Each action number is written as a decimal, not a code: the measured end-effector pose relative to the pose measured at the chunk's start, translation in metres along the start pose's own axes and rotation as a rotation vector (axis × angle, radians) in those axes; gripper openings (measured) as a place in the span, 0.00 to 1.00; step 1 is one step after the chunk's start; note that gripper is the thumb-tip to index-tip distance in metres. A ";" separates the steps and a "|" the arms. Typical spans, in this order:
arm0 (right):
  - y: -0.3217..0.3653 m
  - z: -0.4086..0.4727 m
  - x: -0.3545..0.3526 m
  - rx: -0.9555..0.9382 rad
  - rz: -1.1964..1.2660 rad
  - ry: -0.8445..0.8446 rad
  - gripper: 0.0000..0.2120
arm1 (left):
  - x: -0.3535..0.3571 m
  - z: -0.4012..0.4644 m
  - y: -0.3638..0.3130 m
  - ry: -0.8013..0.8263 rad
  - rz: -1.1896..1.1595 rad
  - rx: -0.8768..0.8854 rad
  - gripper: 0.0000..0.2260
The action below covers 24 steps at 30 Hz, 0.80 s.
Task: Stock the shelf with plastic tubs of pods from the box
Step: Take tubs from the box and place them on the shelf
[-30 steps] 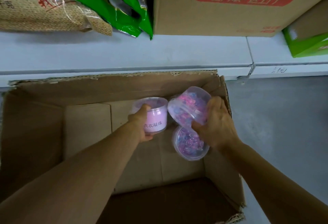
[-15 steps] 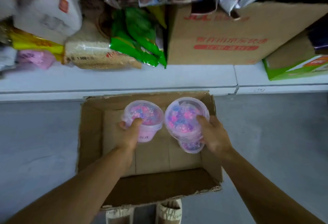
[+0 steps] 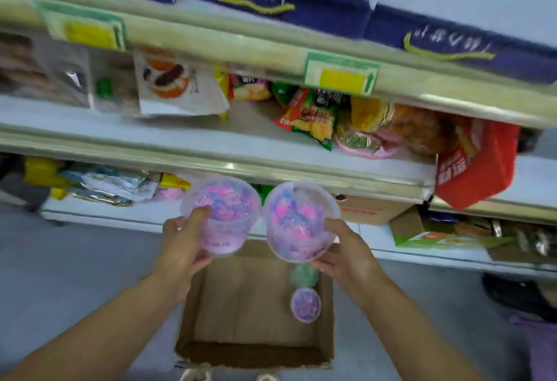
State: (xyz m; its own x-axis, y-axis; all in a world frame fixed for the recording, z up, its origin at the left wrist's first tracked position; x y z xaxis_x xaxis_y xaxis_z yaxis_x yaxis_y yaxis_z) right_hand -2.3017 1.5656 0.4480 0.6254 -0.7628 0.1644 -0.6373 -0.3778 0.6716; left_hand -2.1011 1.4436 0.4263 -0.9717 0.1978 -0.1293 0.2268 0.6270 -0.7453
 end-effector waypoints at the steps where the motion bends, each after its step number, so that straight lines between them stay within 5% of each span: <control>1: 0.016 -0.017 0.008 -0.021 0.025 0.027 0.10 | -0.011 -0.015 -0.020 0.016 -0.014 0.031 0.18; 9: 0.125 -0.144 0.086 -0.239 0.019 0.224 0.10 | -0.107 -0.103 -0.163 0.062 -0.098 0.218 0.11; 16: 0.190 -0.234 0.165 -0.372 0.071 0.375 0.17 | -0.185 -0.160 -0.258 0.073 -0.125 0.379 0.22; 24: 0.257 -0.301 0.225 -0.494 0.044 0.504 0.17 | -0.220 -0.215 -0.340 0.062 -0.156 0.576 0.16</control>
State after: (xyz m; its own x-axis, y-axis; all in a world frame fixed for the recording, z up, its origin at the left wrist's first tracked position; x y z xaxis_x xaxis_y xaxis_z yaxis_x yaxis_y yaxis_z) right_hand -2.1888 1.4550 0.8749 0.8123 -0.3906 0.4331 -0.4626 0.0206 0.8863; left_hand -1.9497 1.3489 0.8487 -0.9810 0.1906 0.0351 -0.0071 0.1459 -0.9893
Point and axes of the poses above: each hand's wrist, its own z-axis towards the middle knuckle, its own x-axis out of the palm, y = z × x, the point moved 2 cm from there along z, towards the middle knuckle, and after that the axes turned 11 degrees about z, right-handed, at the moved point
